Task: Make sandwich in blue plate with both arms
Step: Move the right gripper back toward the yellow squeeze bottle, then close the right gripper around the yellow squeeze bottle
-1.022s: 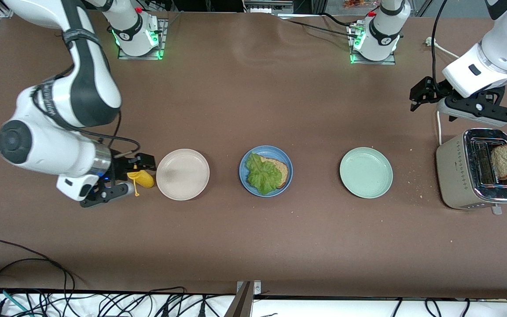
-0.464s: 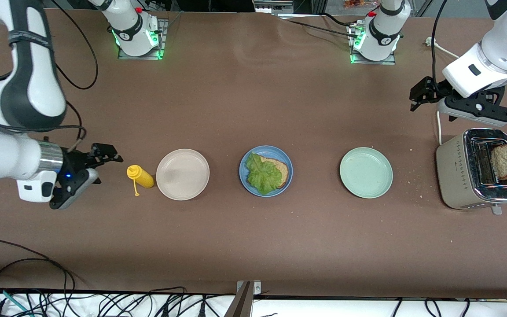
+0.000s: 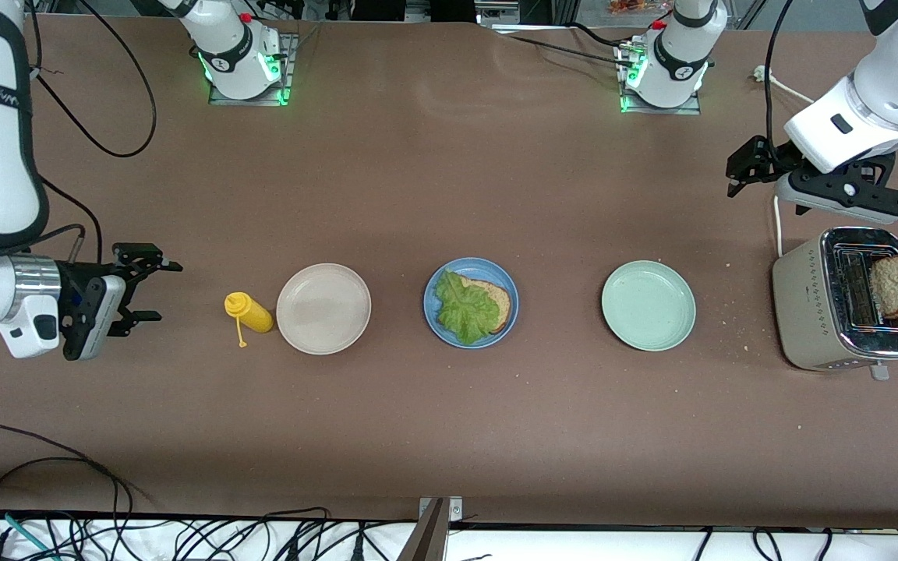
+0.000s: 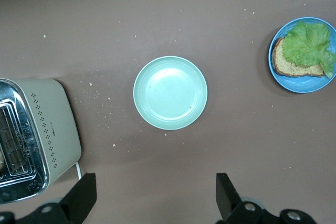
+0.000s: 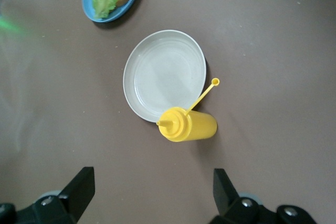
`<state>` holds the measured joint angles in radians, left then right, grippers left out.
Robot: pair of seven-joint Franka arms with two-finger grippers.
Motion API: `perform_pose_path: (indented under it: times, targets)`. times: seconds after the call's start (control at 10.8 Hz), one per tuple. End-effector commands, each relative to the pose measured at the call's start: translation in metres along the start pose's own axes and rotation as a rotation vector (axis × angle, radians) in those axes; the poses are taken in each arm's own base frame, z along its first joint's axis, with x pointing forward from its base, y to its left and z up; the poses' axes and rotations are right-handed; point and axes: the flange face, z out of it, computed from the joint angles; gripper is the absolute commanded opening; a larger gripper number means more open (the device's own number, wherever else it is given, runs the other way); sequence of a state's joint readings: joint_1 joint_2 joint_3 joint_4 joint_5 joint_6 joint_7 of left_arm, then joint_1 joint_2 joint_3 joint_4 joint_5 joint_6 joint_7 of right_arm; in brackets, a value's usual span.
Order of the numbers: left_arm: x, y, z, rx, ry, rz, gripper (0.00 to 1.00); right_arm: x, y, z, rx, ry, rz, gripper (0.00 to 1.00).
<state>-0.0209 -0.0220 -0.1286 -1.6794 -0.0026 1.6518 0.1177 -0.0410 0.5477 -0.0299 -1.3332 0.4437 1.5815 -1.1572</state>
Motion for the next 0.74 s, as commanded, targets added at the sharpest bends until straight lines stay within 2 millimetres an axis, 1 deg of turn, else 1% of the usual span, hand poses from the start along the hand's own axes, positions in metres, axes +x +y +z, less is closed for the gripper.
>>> perform_pose_path:
  times: [0.0, 0.19, 0.28, 0.37, 0.56, 0.65]
  targets:
    - [-0.002, 0.0, -0.004, 0.007, -0.003, -0.006, 1.0, -0.043, 0.046, 0.034, 0.111, 0.154, -0.174, 1.0]
    - [-0.002, 0.0, -0.004, 0.007, -0.003, -0.007, 1.0, -0.067, 0.074, 0.065, 0.143, 0.232, -0.291, 1.0]
    - [-0.002, -0.002, -0.004, 0.007, -0.003, -0.009, 1.0, -0.079, 0.088, 0.084, 0.163, 0.303, -0.342, 1.0]
    - [-0.002, -0.002, -0.004, 0.007, -0.003, -0.009, 1.0, -0.089, 0.097, 0.099, 0.175, 0.337, -0.366, 1.0]
    - [-0.002, -0.001, -0.004, 0.007, -0.003, -0.009, 1.0, -0.1, 0.108, 0.125, 0.202, 0.377, -0.403, 1.0]
    - [-0.002, -0.001, -0.004, 0.007, -0.003, -0.009, 1.0, -0.1, 0.111, 0.14, 0.209, 0.406, -0.442, 1.0]
